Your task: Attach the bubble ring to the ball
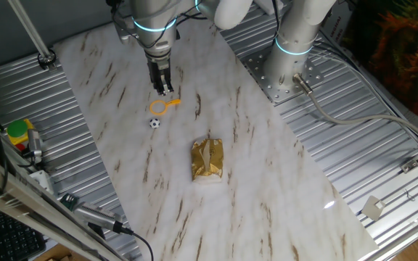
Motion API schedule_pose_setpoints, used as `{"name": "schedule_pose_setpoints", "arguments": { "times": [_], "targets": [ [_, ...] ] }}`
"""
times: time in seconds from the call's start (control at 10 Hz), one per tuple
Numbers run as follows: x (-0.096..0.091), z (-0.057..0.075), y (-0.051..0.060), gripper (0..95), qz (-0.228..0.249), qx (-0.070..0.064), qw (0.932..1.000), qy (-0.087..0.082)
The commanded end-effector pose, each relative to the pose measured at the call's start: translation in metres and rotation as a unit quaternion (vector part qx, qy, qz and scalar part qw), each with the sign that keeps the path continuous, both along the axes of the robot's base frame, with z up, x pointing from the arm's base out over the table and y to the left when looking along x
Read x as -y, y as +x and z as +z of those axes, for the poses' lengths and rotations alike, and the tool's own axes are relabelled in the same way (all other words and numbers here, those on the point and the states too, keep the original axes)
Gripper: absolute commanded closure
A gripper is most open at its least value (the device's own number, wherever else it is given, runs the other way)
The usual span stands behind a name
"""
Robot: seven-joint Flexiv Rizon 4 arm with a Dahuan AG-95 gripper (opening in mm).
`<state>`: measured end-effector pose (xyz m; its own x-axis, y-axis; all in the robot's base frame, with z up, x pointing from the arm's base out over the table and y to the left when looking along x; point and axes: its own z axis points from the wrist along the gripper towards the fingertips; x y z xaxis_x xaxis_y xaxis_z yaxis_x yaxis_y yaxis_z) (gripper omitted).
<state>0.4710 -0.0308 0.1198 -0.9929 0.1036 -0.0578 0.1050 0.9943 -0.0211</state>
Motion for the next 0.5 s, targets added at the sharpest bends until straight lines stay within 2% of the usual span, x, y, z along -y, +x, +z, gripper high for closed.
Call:
{"name": "schedule_pose_setpoints", "arguments": {
  "times": [0.1, 0.5],
  "targets": [
    [0.001, -0.005, -0.001, 95.0, -0.001, 0.002, 1.0000, 0.001],
    [0.004, -0.020, -0.007, 95.0, -0.001, 0.003, 1.0000, -0.001]
  ]
}}
